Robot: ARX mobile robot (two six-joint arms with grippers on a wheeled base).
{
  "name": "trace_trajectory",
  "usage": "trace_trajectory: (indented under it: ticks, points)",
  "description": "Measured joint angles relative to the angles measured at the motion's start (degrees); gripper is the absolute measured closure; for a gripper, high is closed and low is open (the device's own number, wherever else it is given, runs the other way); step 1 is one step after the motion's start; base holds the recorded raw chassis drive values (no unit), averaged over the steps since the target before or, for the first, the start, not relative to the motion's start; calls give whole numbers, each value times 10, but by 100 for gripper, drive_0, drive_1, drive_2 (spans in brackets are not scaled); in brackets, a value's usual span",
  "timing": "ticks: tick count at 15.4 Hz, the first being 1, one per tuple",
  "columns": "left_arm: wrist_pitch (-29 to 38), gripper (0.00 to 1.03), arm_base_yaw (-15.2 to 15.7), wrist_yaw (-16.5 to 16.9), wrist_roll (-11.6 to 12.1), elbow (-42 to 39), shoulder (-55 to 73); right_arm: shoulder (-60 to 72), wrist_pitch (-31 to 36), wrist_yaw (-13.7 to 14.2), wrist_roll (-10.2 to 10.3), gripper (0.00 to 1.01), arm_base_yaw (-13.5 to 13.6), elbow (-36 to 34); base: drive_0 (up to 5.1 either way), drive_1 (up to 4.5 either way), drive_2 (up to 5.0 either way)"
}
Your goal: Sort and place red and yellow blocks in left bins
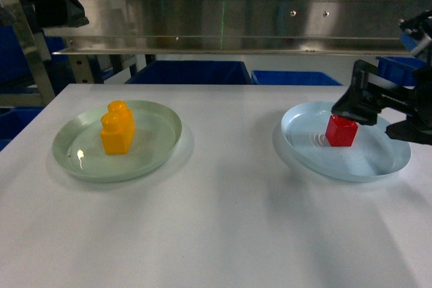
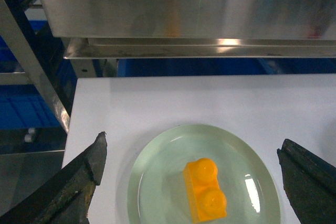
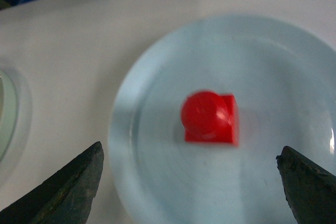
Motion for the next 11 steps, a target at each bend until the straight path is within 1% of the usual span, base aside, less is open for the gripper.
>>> trace_trajectory:
  ticks: [1, 3, 5, 7, 9, 11]
  points:
    - [0, 5, 0, 0, 0, 0, 0, 9, 5, 3, -12, 3, 6, 21, 0, 0, 0]
    - [0, 5, 0, 0, 0, 0, 0, 21, 7, 12, -32, 3, 9, 43, 0, 0, 0]
    - [0, 5, 0, 0, 0, 0, 0, 60, 5, 29, -58, 3, 17, 70, 0, 0, 0]
    - [0, 5, 0, 0, 0, 0, 0, 88, -3, 33, -74, 3, 21, 92, 0, 0, 0]
    - [0, 5, 0, 0, 0, 0, 0, 97, -5, 35, -85, 3, 27, 103, 0, 0, 0]
    - [0, 5, 0, 0, 0, 0, 0, 114, -11, 39, -91, 3, 28, 117, 0, 0, 0]
